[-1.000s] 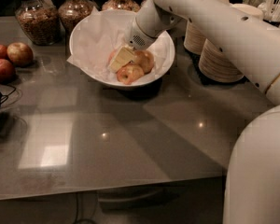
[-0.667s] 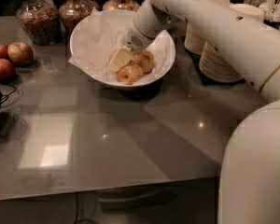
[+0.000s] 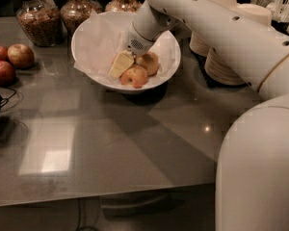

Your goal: Pick apple from white bowl

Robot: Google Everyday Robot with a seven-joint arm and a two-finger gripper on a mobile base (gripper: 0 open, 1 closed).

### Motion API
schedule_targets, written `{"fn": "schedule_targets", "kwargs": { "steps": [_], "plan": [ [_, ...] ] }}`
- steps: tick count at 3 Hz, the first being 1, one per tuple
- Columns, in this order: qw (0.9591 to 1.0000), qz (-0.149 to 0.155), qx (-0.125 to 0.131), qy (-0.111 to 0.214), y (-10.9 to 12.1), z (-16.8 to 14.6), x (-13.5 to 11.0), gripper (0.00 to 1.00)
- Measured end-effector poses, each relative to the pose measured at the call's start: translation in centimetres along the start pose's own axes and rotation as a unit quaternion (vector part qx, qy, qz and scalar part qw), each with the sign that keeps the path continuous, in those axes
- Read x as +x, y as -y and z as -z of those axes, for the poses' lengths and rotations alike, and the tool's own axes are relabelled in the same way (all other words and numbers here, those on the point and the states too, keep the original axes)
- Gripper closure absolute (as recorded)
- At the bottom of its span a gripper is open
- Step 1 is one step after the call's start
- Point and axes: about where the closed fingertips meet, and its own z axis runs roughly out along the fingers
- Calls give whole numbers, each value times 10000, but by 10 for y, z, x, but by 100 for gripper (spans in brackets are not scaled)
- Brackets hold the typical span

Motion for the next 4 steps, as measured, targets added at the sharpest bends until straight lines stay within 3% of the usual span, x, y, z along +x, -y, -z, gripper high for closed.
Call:
{"fn": "schedule_targets", "kwargs": {
  "steps": [1,2,4],
  "plan": [
    [9999,-11,-62,-78,-1,-4,1,31],
    [9999,-11,-64,-79,-1,-4,1,50],
    [9999,-11,-65,-79,-1,-4,1,96]
  ]
}}
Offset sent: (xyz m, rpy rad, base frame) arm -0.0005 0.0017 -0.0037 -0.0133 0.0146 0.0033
